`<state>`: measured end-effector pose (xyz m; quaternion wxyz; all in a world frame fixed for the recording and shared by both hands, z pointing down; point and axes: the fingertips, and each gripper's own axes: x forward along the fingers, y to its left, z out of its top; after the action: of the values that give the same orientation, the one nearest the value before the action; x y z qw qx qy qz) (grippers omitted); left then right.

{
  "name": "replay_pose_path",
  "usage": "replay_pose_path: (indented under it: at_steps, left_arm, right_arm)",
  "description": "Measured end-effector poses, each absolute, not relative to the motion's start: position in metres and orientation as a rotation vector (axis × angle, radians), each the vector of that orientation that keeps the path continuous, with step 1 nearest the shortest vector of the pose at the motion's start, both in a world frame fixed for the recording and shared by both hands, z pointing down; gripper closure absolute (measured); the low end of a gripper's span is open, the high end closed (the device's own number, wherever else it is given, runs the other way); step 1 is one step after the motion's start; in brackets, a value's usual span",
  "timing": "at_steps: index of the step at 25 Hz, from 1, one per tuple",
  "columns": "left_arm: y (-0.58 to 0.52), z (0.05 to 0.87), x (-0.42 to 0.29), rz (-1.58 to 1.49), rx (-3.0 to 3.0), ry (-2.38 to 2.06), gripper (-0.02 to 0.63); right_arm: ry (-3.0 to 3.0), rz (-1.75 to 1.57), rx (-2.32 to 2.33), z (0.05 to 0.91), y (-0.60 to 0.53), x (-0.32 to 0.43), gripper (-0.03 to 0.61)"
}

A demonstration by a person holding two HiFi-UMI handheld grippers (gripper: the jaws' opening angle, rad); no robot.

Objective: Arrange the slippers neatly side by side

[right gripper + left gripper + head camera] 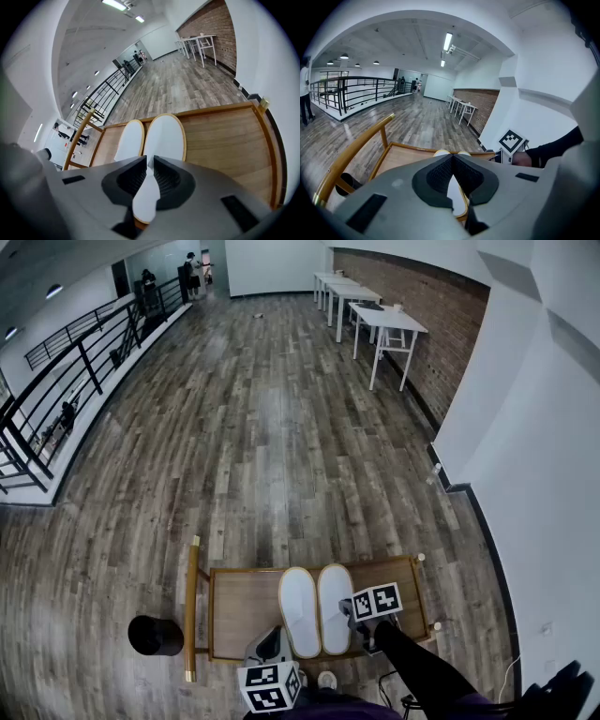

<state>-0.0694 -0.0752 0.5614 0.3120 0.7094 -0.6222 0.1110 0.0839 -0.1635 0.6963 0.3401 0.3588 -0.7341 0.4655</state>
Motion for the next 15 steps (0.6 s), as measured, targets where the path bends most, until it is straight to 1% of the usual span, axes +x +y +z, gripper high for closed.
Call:
replay_pose_path:
  at_steps: [10, 12, 14, 15]
  left_arm:
    - [-0.075, 0.559, -0.074, 0.288, 1.860, -1.653, 0.614]
    - [-0.075, 0.559, -0.074, 0.289, 1.859, -1.652, 0.614]
    - [-0.075, 0.560, -0.073, 0.290, 1.860, -1.650, 0.614]
    - [-0.076, 0.561, -0.072, 0.290, 1.862, -1.648, 0.614]
  right_arm:
    - [-1.948, 1.155, 0.819, 0.694, -0.154, 0.067, 0.553]
    - [-1.950, 1.142, 0.829, 0.693, -0.155, 0.068, 0.532]
    - [-1.951, 1.133, 0.840, 0.692, -0.156, 0.070, 0.497]
    - [-1.949, 1.125, 0.844, 0.692, -0.156, 0.071, 0.492]
